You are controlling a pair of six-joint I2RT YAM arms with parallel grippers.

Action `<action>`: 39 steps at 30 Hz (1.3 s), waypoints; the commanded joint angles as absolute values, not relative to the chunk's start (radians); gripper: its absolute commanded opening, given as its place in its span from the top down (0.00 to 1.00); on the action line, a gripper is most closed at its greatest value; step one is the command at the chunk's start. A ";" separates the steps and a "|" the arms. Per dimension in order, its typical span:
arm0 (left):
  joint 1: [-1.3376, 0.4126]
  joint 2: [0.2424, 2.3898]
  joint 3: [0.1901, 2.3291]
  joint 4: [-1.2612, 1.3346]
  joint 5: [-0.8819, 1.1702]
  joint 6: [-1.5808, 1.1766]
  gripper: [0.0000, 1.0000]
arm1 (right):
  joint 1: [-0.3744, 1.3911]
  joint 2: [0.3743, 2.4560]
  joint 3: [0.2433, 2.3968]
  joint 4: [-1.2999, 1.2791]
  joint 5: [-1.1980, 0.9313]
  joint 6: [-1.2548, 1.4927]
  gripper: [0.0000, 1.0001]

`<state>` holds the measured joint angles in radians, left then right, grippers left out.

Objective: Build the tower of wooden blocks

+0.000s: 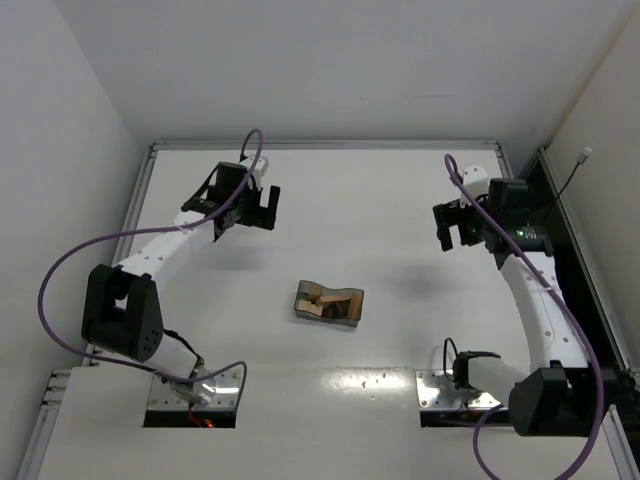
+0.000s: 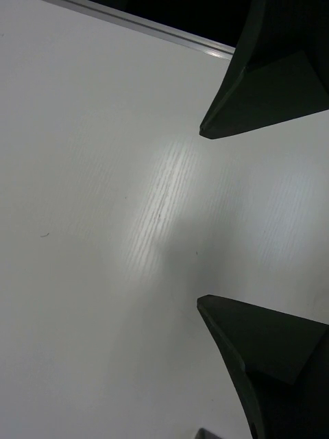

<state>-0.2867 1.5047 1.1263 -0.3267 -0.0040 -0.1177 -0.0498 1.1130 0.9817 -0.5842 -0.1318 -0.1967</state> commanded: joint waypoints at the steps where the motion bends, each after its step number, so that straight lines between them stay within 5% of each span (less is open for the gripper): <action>1: -0.272 1.454 1.118 -0.291 -0.003 -0.133 0.00 | -0.043 1.092 0.989 -0.584 -0.181 -0.213 0.08; 7: -0.272 1.454 1.118 -0.301 -0.003 -0.114 0.00 | -0.014 1.143 1.019 -0.644 -0.277 -0.314 0.10; 14: -0.272 1.473 1.154 -0.330 -0.049 -0.103 0.00 | 0.184 1.238 1.121 -0.724 -0.357 -0.451 0.29; 27: -0.272 1.482 1.154 -0.380 0.033 -0.057 0.00 | 0.535 1.416 1.141 -0.575 -0.161 -0.370 0.38; 33: -0.457 1.417 1.088 -0.415 0.141 0.075 0.12 | 0.503 1.367 1.066 -0.497 -0.062 -0.298 0.38; 39: -0.651 1.442 1.078 -0.469 0.176 0.173 0.41 | 0.430 1.345 1.023 -0.476 0.014 -0.245 0.38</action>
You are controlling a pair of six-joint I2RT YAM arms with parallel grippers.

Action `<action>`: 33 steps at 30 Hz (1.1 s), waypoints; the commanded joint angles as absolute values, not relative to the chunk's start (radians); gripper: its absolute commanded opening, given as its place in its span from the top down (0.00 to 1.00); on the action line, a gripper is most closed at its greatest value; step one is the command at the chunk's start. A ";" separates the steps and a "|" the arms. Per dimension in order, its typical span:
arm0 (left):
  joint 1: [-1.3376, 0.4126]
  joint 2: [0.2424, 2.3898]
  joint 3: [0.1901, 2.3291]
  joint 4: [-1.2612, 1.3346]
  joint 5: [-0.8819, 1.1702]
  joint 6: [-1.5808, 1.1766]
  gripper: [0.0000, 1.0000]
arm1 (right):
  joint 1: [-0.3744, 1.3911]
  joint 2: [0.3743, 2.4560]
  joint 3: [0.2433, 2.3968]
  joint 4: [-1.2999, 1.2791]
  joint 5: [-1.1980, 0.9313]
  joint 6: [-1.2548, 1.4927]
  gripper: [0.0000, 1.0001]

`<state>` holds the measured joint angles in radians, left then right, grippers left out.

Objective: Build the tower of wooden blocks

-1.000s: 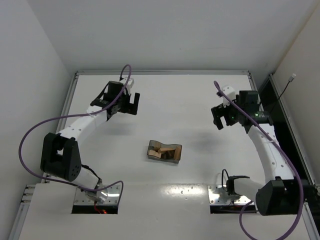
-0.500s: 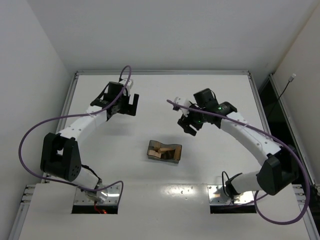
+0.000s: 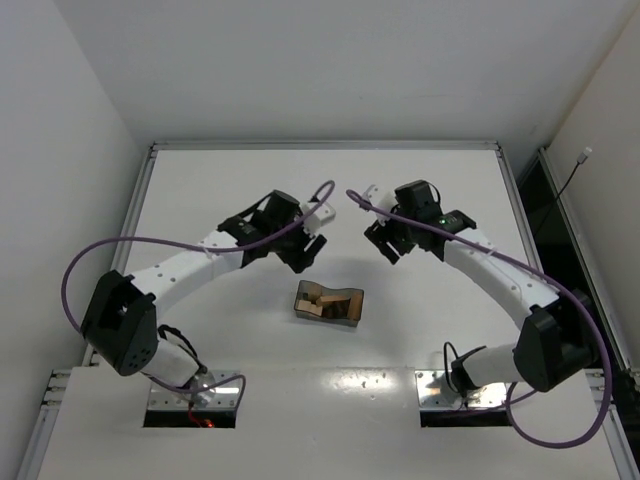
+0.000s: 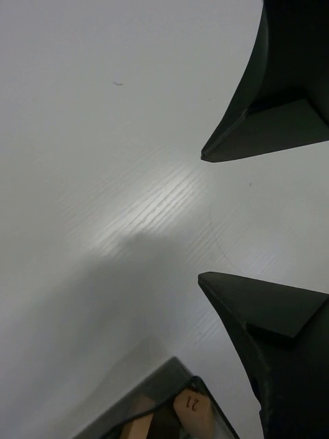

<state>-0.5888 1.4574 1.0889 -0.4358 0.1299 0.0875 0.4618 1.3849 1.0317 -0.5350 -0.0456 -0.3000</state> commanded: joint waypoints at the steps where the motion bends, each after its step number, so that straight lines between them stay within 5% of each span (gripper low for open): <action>1: -0.672 1.453 1.078 -0.479 0.176 0.173 0.42 | 0.420 1.345 1.023 -0.466 0.014 -0.233 0.38; 16: -0.848 1.603 1.109 -0.397 0.152 0.222 0.48 | 0.112 1.376 1.051 -0.485 0.012 -0.063 0.38; 33: -0.848 1.736 1.169 -0.359 0.152 0.282 0.52 | 0.034 1.376 1.029 -0.494 -0.049 -0.052 0.38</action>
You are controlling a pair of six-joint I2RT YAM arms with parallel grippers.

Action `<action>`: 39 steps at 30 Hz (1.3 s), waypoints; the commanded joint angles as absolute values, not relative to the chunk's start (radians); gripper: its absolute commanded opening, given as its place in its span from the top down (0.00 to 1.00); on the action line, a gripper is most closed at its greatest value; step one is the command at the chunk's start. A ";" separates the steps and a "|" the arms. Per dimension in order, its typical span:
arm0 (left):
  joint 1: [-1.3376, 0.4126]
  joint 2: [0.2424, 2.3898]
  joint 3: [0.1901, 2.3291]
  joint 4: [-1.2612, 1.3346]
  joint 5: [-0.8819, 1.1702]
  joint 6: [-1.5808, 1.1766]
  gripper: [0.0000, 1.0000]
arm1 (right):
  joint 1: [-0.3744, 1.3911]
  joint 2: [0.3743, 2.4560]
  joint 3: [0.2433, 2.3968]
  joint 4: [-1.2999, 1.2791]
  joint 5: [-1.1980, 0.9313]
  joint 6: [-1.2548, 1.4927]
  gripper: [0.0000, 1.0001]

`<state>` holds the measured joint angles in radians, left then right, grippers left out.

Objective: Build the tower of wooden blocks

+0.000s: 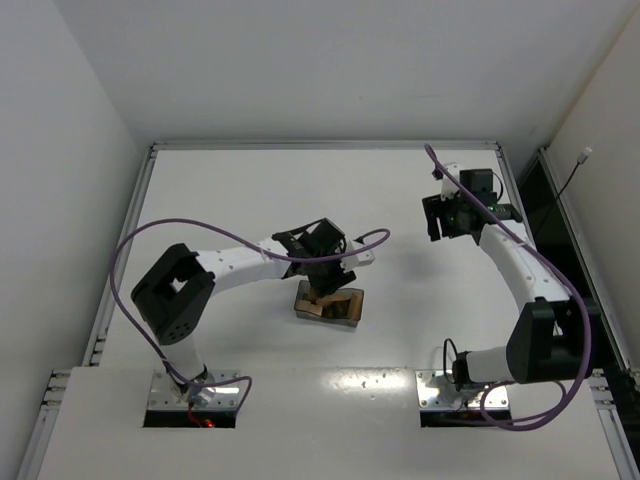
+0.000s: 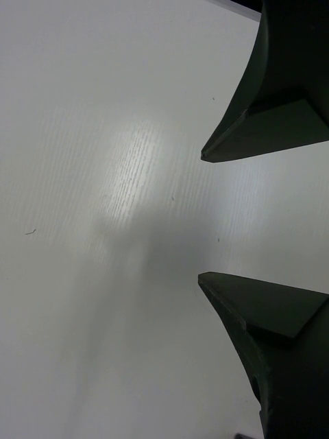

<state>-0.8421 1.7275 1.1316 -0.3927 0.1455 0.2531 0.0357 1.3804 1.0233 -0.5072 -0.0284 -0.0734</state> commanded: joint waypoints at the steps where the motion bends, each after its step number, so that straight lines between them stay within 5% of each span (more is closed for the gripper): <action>1: -0.848 1.746 1.169 -0.359 0.152 0.282 0.52 | 0.034 1.385 1.041 -0.505 -0.049 -0.052 0.38; 10: -0.839 1.793 1.169 -0.359 0.143 0.301 0.66 | 0.034 1.407 1.063 -0.514 -0.060 -0.052 0.38; 15: -0.819 1.802 1.151 -0.336 0.106 0.281 1.00 | 0.025 1.407 1.054 -0.514 -0.060 -0.052 0.38; 28: -0.801 1.755 1.077 -0.019 -0.679 0.155 1.00 | 0.025 1.367 1.045 -0.514 -0.051 -0.061 0.38; 39: -0.833 1.859 1.046 0.466 -1.150 0.628 1.00 | 0.025 1.339 1.017 -0.495 -0.051 -0.061 0.38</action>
